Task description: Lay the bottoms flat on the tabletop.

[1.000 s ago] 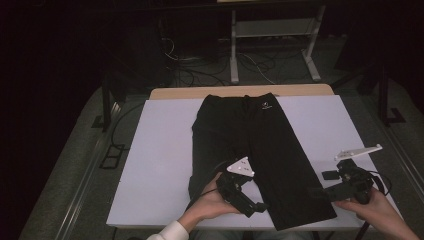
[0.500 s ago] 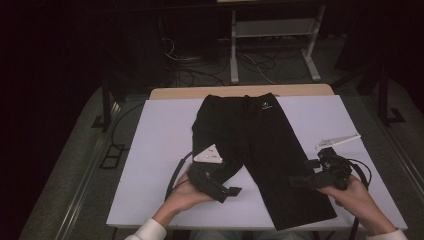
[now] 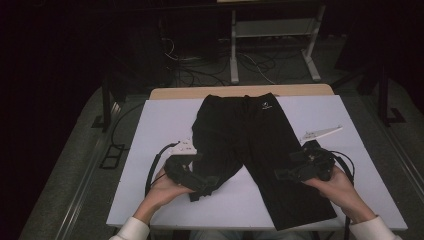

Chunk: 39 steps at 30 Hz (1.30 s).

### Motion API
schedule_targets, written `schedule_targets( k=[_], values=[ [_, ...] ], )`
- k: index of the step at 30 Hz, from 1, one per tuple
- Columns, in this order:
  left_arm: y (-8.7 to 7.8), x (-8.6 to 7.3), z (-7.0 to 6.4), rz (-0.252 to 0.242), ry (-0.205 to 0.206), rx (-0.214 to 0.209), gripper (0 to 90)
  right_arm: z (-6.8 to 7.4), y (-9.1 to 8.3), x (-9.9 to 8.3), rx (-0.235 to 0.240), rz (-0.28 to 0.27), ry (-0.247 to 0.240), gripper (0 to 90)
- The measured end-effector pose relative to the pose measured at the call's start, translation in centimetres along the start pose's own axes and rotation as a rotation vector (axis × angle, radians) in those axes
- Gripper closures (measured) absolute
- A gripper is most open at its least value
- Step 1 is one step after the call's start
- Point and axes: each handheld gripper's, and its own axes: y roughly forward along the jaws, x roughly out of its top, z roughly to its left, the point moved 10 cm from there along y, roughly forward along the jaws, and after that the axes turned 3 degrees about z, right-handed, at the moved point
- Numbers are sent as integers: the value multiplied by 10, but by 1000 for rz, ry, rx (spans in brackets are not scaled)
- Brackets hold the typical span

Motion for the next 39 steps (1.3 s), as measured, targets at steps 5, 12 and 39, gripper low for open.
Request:
schedule_targets(
  k=[5,12,39],
  values=[
    [1,-20,6,64,2,8,3,6,11,12,15,-15,-16,0],
    [0,-50,11,117,-11,19,66,11,31,22,39,-17,-28,0],
    [6,-66,17,204,48,-32,887,20,104,36,109,23,-15,0]
  ],
)
